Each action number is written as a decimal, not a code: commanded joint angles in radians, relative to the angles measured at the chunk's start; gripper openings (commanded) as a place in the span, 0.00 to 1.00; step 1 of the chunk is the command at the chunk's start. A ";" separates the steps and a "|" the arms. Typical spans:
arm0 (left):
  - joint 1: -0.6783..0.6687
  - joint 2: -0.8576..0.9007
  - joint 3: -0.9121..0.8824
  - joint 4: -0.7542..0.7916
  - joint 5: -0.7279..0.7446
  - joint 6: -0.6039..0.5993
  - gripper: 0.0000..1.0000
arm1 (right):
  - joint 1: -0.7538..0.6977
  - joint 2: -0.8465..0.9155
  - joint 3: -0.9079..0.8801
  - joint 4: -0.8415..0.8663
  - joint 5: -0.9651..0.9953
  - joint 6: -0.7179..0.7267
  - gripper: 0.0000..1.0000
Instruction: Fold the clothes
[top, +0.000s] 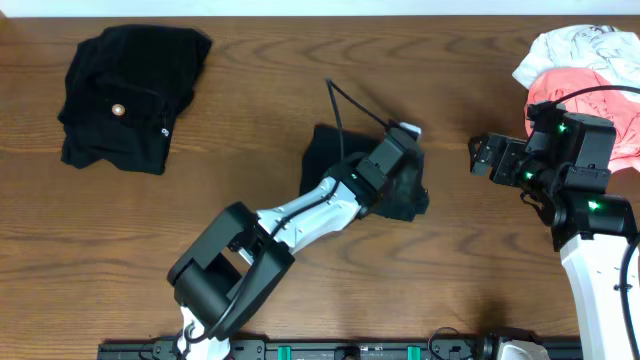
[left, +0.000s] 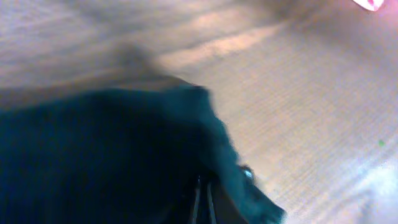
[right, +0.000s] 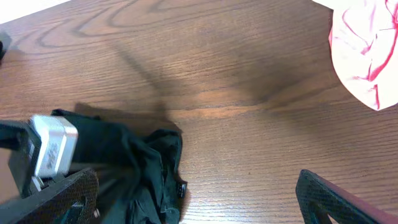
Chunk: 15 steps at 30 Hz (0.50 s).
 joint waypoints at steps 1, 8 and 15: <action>-0.028 -0.003 0.004 0.010 0.042 -0.008 0.06 | -0.006 -0.010 0.000 0.003 0.003 -0.001 0.99; -0.043 -0.008 0.005 0.077 0.041 -0.006 0.06 | -0.006 -0.010 0.000 -0.002 0.003 -0.001 0.99; -0.003 -0.117 0.006 0.061 -0.028 0.090 0.06 | -0.007 -0.010 0.000 -0.017 0.003 -0.001 0.99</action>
